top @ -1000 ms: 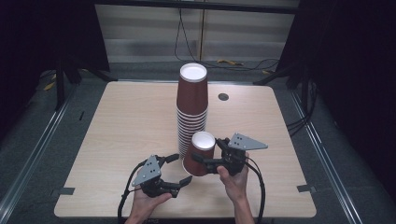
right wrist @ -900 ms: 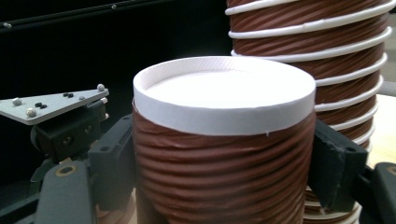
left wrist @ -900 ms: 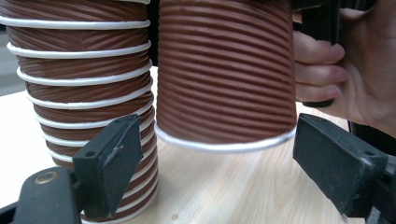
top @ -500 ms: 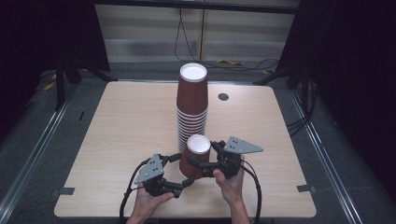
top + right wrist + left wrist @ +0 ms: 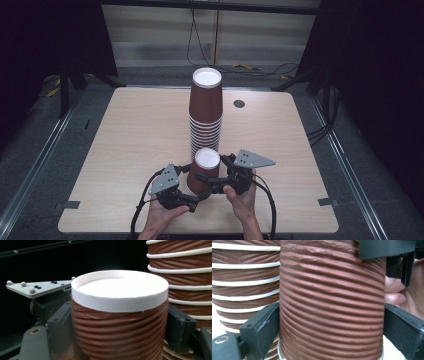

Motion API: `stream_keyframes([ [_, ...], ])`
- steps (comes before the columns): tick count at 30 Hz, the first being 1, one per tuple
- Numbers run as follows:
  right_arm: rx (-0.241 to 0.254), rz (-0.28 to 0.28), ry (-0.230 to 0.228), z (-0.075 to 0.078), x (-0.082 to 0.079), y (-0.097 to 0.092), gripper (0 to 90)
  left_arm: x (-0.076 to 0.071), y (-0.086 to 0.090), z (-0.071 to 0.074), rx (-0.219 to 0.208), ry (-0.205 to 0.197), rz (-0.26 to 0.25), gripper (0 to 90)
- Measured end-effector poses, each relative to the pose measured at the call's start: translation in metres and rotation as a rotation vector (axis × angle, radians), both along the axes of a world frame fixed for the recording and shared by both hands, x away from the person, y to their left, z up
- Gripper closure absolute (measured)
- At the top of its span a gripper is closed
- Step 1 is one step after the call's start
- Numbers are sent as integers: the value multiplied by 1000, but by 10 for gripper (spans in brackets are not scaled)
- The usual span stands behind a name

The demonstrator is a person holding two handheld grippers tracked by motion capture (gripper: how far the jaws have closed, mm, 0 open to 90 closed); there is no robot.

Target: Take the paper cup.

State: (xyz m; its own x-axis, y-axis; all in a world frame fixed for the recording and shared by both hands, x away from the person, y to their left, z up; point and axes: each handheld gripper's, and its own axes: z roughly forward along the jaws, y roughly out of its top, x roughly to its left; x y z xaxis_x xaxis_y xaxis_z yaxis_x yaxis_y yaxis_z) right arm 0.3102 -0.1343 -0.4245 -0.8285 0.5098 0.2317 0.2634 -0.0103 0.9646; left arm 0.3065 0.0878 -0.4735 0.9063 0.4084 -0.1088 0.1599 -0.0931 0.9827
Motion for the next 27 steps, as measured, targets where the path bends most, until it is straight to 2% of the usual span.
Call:
stream_keyframes([
  [3,7,1,-3,0,-1,0,218,0,-1,1,3,0,0,57],
  [5,15,4,-10,0,-1,0,218,1,-2,1,-7,15,-2,47],
  [8,25,12,-13,1,-2,0,218,2,-5,1,-4,10,6,50],
  [11,14,23,-15,2,-2,1,218,1,-7,2,-2,11,1,45],
  [12,2,26,-17,2,-2,1,217,1,-8,3,8,0,0,45],
  [14,10,22,-11,1,-1,-2,216,1,-9,2,9,-8,-9,83],
  [17,12,22,-8,0,-2,-5,215,0,-10,3,29,-8,-4,88],
  [19,17,22,-9,-1,-2,-5,212,0,-11,3,22,-11,-8,93],
  [27,11,29,-1,0,-1,-5,196,1,-9,4,43,-7,-17,105],
])
